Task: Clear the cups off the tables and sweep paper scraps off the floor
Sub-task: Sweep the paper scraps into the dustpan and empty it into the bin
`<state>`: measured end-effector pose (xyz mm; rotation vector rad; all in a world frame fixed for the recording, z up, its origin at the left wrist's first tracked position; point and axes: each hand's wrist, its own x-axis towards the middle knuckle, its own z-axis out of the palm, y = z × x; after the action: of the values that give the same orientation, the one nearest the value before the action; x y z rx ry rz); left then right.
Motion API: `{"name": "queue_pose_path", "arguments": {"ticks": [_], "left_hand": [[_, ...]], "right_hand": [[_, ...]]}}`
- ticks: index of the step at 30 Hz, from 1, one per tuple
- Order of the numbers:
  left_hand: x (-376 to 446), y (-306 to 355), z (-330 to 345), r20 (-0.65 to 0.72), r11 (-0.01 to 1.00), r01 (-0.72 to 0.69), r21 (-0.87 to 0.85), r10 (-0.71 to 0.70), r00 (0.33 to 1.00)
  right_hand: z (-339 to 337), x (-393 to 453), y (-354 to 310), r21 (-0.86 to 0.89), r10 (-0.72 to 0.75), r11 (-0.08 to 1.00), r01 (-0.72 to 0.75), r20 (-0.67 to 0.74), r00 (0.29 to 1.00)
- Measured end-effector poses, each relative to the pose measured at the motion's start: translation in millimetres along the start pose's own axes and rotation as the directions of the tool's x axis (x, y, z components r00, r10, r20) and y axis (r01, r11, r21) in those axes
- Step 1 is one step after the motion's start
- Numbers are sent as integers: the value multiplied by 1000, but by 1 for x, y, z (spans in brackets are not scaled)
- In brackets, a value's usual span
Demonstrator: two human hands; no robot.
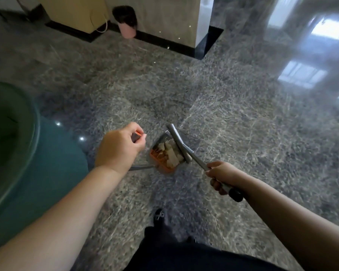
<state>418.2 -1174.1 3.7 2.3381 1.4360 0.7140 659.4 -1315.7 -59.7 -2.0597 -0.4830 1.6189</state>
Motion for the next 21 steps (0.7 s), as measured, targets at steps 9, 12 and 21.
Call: {"name": "queue_pose_path", "arguments": {"ticks": [9,12,21], "left_hand": [[209,-47,33,20,999,21,-26,-20,1000],[279,-60,38,2,1000,9,-3,-9,1000],[471,-82,83,-42,999,-40,14,40,998]], "right_hand": [[-27,130,-170,-4,-13,1000,13,24,1000],[-35,165,-224,15,-16,1000,16,30,999],[-88,288,-375,-8,-36,999,36,36,999]]}}
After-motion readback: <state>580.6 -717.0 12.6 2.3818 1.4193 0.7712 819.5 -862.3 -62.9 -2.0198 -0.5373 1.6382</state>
